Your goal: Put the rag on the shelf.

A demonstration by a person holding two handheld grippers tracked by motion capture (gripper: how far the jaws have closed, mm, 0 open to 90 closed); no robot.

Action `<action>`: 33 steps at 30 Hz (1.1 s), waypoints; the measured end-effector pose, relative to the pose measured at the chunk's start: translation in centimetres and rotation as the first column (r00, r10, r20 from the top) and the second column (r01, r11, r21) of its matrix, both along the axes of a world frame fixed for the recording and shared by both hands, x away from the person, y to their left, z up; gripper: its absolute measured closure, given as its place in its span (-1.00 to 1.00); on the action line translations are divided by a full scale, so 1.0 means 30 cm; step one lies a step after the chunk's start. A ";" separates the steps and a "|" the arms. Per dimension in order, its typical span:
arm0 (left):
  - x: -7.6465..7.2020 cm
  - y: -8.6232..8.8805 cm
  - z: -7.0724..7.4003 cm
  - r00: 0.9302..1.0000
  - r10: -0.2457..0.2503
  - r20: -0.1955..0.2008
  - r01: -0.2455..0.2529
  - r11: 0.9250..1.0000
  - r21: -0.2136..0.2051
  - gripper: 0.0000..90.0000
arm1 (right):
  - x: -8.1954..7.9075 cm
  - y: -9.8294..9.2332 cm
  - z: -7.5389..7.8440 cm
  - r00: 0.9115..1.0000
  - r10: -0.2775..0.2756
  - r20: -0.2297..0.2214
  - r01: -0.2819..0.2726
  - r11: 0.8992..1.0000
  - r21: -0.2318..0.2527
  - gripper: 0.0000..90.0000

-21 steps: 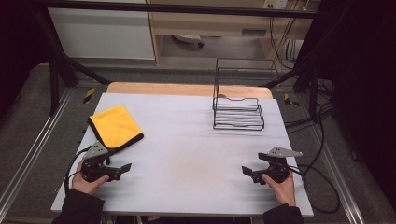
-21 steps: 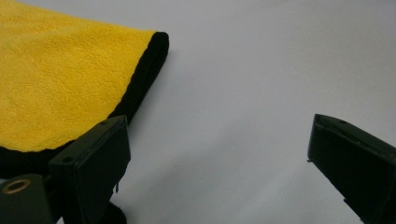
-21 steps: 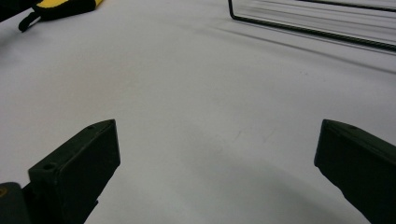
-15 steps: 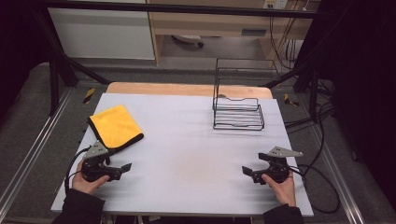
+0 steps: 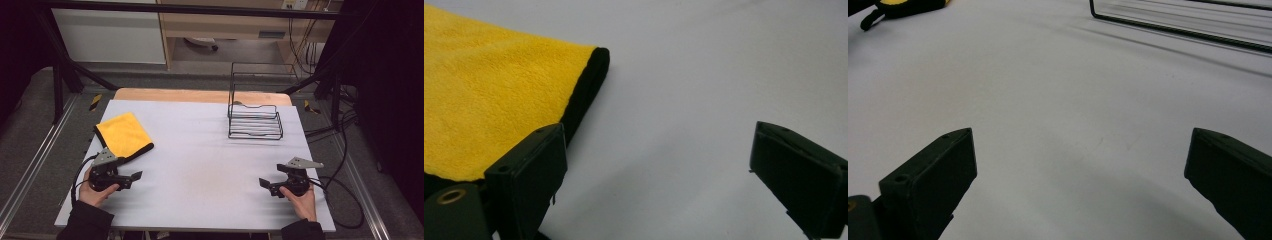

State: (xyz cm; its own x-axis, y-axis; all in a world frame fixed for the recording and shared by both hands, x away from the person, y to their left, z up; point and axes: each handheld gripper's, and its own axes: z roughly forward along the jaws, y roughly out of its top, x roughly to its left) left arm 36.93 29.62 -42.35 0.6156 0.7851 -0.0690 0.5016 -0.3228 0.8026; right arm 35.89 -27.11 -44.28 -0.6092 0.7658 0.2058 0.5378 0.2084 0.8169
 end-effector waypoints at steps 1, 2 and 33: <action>0.004 -0.002 0.004 1.000 0.004 0.002 -0.004 1.000 0.005 -0.81 | 0.000 0.000 0.000 1.000 0.000 0.000 0.000 1.000 0.000 -0.98; 0.008 -0.005 0.009 1.000 0.009 0.002 -0.009 1.000 0.012 -0.81 | 0.000 0.000 -0.001 1.000 0.001 0.001 -0.001 1.000 -0.002 -0.98; 0.254 -0.042 -0.053 0.992 0.115 -0.054 -0.103 0.977 0.186 0.04 | 0.004 0.005 -0.005 1.000 0.004 -0.012 -0.004 1.000 -0.022 -0.98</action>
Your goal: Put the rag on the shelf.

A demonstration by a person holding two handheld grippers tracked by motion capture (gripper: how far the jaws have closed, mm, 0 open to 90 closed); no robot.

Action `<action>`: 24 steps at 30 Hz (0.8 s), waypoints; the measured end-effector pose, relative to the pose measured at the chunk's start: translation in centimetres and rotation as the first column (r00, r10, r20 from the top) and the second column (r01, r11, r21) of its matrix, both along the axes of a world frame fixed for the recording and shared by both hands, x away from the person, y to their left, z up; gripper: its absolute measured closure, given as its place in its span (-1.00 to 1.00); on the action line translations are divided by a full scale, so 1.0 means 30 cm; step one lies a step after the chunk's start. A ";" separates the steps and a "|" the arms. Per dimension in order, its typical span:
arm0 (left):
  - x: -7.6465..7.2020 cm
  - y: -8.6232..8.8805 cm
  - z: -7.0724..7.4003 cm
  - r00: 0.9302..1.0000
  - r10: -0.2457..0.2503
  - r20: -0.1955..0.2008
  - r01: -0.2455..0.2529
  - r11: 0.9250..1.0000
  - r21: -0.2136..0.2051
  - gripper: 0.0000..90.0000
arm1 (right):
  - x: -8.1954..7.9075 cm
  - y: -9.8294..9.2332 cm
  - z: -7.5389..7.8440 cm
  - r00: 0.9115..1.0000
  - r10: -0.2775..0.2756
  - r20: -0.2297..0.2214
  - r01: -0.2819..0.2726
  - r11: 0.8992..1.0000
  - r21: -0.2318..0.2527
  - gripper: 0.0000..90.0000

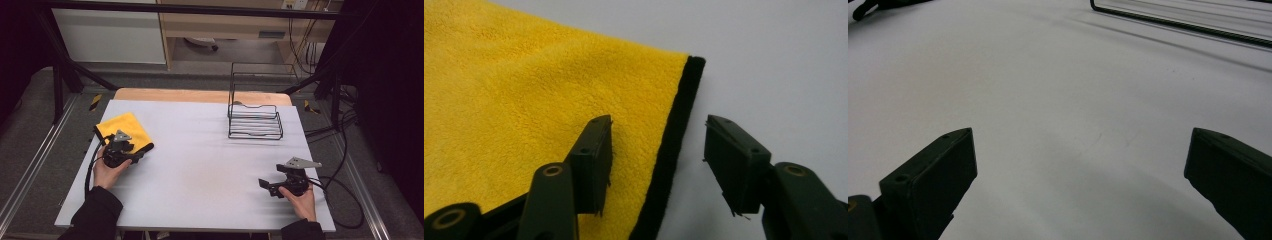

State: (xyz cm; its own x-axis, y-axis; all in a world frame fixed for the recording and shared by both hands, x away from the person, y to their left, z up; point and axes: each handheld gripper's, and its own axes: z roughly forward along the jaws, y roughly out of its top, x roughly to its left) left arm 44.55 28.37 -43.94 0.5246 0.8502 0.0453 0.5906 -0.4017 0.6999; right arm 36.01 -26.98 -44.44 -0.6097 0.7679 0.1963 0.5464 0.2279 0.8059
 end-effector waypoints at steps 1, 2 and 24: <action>0.000 0.001 0.000 1.000 0.002 0.002 -0.002 1.000 -0.001 0.07 | 0.000 -0.001 0.000 1.000 0.000 0.002 0.000 1.000 0.000 -0.98; 0.000 0.002 0.000 1.000 0.001 0.003 -0.001 1.000 0.005 0.09 | 0.000 -0.001 0.000 1.000 0.000 0.003 0.000 1.000 0.001 -0.98; 0.008 -0.020 -0.019 0.999 0.002 0.038 -0.006 0.996 0.092 0.45 | 0.003 0.001 -0.002 1.000 0.002 0.005 -0.002 1.000 0.002 -0.97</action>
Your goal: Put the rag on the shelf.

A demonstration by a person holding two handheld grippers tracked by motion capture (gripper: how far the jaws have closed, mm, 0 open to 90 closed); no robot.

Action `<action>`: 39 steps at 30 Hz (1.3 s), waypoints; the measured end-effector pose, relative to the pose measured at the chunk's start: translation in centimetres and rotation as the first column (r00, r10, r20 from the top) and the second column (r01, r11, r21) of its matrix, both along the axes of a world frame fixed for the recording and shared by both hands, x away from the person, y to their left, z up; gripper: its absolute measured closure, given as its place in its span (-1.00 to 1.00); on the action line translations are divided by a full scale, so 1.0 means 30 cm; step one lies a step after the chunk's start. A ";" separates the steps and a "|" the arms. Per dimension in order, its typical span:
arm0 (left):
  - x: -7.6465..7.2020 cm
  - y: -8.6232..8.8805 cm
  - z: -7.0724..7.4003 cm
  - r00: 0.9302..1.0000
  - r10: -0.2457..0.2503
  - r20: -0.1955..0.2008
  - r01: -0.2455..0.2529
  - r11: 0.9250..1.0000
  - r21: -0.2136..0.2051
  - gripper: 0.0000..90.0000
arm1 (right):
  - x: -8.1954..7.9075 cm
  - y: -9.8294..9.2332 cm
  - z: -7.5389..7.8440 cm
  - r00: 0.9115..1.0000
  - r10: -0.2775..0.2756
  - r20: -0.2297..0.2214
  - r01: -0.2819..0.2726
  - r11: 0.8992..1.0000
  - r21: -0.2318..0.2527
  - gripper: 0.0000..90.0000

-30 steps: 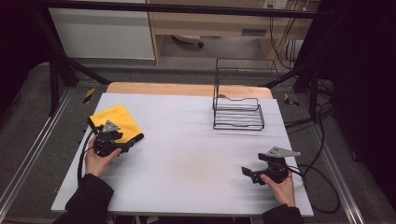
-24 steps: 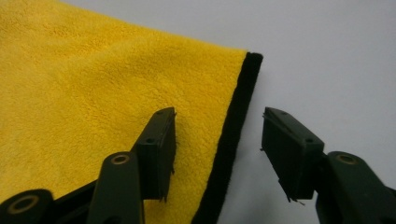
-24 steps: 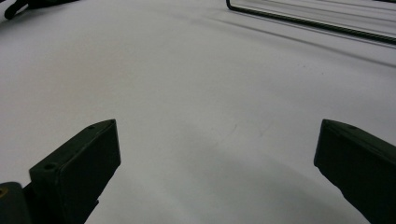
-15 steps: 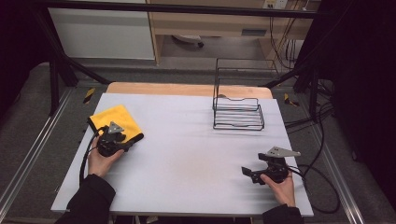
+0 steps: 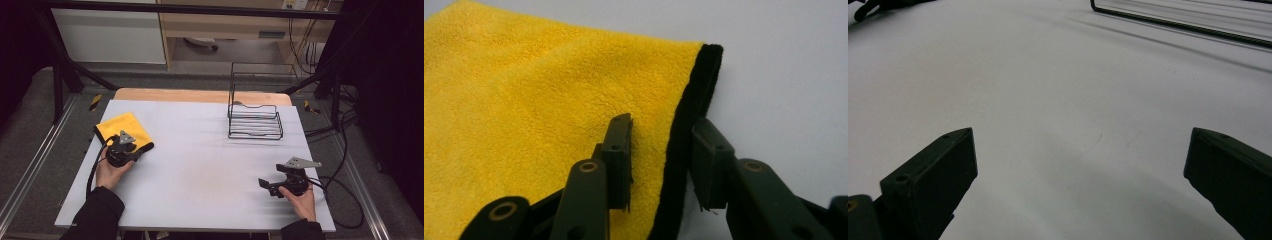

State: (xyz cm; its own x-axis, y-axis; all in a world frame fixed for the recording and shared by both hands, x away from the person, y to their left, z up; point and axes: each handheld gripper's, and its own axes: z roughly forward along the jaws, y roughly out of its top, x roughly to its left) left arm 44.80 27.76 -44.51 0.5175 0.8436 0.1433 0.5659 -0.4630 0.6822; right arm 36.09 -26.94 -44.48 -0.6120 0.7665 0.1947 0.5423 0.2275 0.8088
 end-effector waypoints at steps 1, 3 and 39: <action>0.001 0.002 0.001 1.000 0.003 -0.001 -0.003 1.000 -0.005 0.49 | 0.000 0.000 0.000 1.000 0.002 -0.001 -0.002 1.000 -0.003 -0.97; 0.003 0.005 0.001 1.000 0.011 -0.003 -0.011 1.000 -0.025 0.58 | -0.001 0.000 0.000 1.000 0.002 -0.003 -0.002 1.000 -0.002 -0.97; -0.113 -0.079 0.119 0.999 -0.041 -0.016 0.036 0.975 -0.218 0.83 | -0.001 0.011 -0.002 1.000 0.025 -0.014 -0.025 1.000 0.002 -0.96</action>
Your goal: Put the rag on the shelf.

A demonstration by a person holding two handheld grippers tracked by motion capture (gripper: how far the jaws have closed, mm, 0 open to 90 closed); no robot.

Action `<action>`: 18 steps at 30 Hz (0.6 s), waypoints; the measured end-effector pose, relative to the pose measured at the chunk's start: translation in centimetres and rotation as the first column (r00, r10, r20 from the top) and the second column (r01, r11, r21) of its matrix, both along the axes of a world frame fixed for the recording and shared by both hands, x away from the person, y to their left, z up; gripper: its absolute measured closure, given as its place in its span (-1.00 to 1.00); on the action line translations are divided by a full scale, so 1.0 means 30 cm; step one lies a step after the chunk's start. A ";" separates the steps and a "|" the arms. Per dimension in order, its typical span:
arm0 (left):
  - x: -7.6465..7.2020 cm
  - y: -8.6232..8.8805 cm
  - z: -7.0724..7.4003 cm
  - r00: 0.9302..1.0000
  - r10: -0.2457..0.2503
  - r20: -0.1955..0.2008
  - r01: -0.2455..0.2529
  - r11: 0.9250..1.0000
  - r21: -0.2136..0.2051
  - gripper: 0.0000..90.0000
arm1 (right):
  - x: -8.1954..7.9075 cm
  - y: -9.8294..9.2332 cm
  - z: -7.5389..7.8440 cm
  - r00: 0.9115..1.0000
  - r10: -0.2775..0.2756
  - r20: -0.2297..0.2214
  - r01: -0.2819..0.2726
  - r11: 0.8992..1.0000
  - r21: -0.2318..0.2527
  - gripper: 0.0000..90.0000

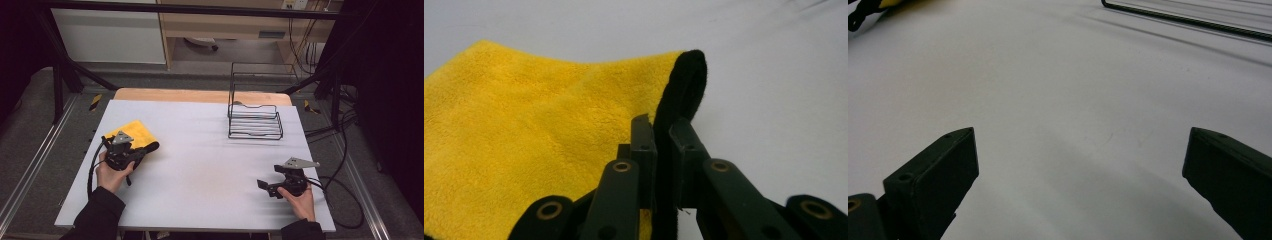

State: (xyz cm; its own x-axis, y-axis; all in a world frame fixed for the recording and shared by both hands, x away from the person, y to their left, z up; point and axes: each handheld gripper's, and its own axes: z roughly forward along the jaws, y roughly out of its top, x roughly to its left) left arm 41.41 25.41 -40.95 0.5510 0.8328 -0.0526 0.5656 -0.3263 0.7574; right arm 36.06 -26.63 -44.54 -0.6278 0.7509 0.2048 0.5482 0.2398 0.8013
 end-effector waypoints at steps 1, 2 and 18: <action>-0.005 -0.011 0.001 1.000 -0.006 -0.003 0.006 1.000 -0.002 0.83 | 0.000 0.000 0.000 1.000 0.000 -0.001 0.000 1.000 0.001 -0.96; -0.009 -0.023 0.001 1.000 -0.012 -0.003 0.012 1.000 -0.004 0.83 | 0.000 0.000 0.000 1.000 0.001 0.001 -0.001 1.000 0.001 -0.95; -0.074 -0.211 -0.005 0.994 -0.110 -0.001 0.110 0.993 -0.039 0.83 | 0.000 0.005 -0.003 1.000 0.001 -0.003 -0.001 1.000 -0.004 -0.95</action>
